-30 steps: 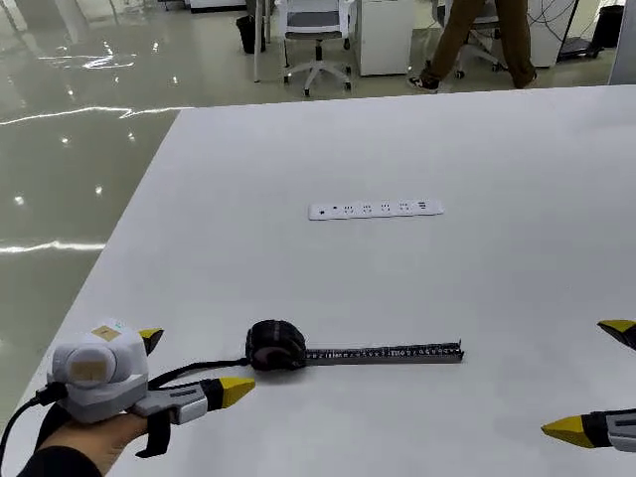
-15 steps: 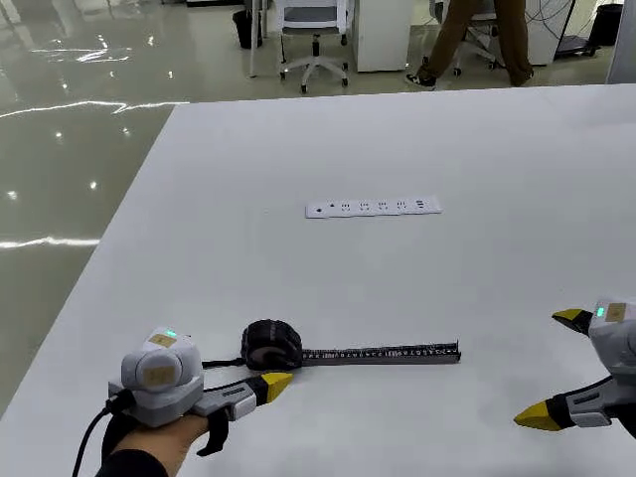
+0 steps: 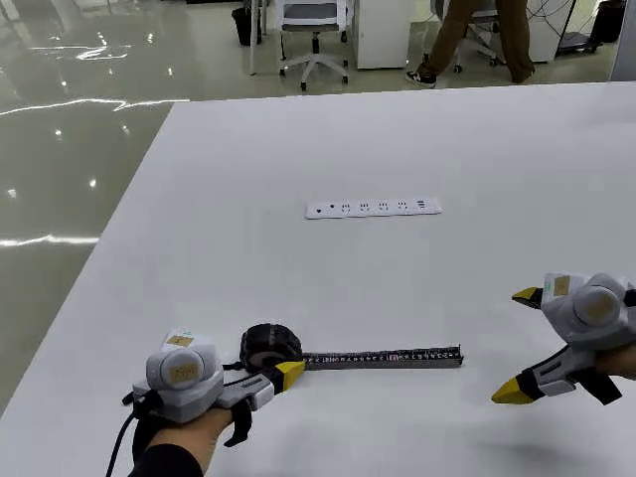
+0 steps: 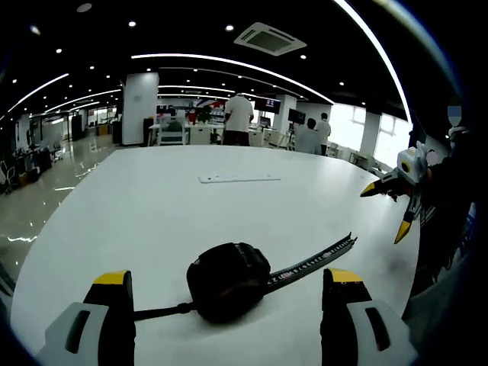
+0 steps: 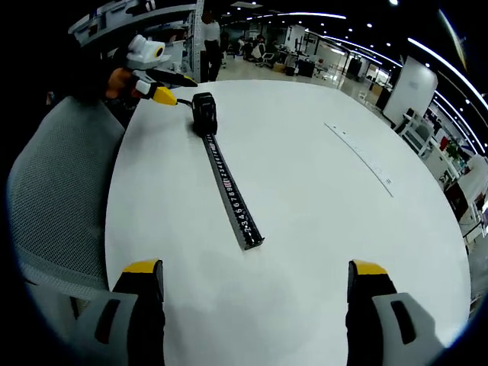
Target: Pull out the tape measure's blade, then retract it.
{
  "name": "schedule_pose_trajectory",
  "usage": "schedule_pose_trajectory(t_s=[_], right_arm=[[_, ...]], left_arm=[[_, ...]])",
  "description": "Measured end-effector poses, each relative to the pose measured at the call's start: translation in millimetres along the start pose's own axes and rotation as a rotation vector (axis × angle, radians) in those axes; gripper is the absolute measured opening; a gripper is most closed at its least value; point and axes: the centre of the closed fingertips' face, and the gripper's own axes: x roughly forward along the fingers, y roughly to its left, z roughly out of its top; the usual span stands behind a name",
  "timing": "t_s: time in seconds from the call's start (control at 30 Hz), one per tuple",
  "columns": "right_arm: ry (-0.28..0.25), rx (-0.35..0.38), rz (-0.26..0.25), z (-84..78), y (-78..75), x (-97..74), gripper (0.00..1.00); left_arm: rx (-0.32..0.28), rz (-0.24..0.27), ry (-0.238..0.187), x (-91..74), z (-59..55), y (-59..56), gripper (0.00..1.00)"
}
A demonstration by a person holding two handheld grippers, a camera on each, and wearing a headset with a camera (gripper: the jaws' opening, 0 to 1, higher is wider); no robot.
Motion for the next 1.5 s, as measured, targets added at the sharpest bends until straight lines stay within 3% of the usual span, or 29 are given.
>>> schedule_pose_trajectory(t_s=[0.1,0.37,0.7,0.8,0.9,1.0,1.1,1.17,1.27,1.5], right_arm=[[0.023,-0.048,0.035,-0.7,-2.5,9.7,0.94],[0.068,-0.137,0.095,9.8,-8.4,29.0,0.83],[0.172,-0.226,0.233,-6.8,5.3,60.2,0.46],[0.18,-0.238,0.244,-8.6,6.7,65.5,0.35],[0.191,-0.241,0.221,-9.2,1.7,71.4,0.28],[0.187,-0.207,0.224,-8.4,0.5,74.0,0.19],[0.203,-0.186,0.241,-11.4,4.4,78.6,0.17],[0.194,-0.258,0.276,-9.3,8.4,78.1,0.12],[0.205,-0.205,0.26,-10.6,6.0,76.6,0.12],[0.256,-0.195,0.236,-9.7,7.0,78.1,0.11]], left_arm=[[0.016,0.008,-0.031,-0.9,-1.6,-2.7,1.0],[0.036,0.029,-0.02,0.1,-16.8,-3.4,1.0],[0.026,0.021,-0.02,4.9,-21.6,-6.8,1.0],[0.021,0.021,-0.023,5.3,-21.2,-6.3,1.0],[0.011,0.026,-0.022,5.3,-22.0,-3.4,1.0],[0.003,0.032,-0.022,5.2,-22.1,-2.4,1.0],[-0.001,0.038,-0.021,5.7,-22.0,-1.2,1.0],[-0.007,0.043,-0.02,7.2,-21.6,-0.9,1.0],[-0.016,0.052,-0.02,11.8,-18.6,-0.8,0.99],[-0.05,0.085,-0.012,26.3,-15.9,0.7,0.93]])
